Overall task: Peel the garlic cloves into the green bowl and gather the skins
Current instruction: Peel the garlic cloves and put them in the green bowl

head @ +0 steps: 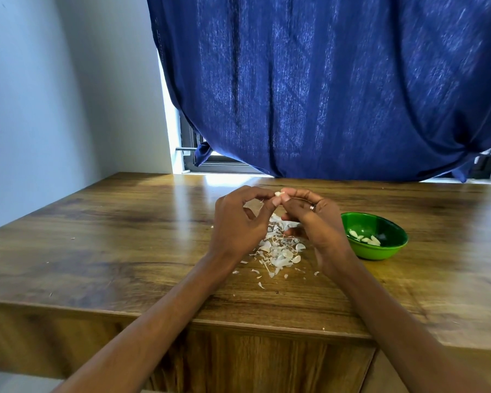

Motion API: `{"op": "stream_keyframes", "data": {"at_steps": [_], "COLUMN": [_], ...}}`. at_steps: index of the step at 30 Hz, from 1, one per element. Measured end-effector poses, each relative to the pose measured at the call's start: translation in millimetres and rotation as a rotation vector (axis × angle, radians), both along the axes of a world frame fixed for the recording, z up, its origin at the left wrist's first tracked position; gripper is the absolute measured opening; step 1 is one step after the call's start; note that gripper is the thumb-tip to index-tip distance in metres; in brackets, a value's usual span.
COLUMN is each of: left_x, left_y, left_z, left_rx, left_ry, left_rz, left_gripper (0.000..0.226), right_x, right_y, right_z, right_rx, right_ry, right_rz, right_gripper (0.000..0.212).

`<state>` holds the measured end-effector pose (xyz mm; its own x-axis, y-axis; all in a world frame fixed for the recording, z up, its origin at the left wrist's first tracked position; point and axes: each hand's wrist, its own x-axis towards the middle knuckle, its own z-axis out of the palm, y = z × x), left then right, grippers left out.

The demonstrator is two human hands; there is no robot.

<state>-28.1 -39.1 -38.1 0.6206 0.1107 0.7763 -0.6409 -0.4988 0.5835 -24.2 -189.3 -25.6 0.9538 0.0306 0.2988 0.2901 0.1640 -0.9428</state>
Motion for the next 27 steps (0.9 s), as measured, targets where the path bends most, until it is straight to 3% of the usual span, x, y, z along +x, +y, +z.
{"op": "stream_keyframes", "data": {"at_steps": [13,23,27], "left_x": [-2,-8,-8], "left_y": [0,4,6], "left_z": [2,4,4], "left_rx": [-0.058,0.006,0.008], "left_ry": [-0.011,-0.010,0.043], "left_rz": [0.081,0.112,0.094], "left_gripper": [0.009,0.011,0.011], "right_x": [2,1,5], "right_y": [3,3,3], "right_z": [-5,-7,-11], "right_rx": [-0.166,-0.232,-0.371], "right_ry": [-0.157,-0.238,-0.269], "right_rz": [-0.093,-0.085,-0.131], "right_gripper": [0.016,0.005,0.009]}}
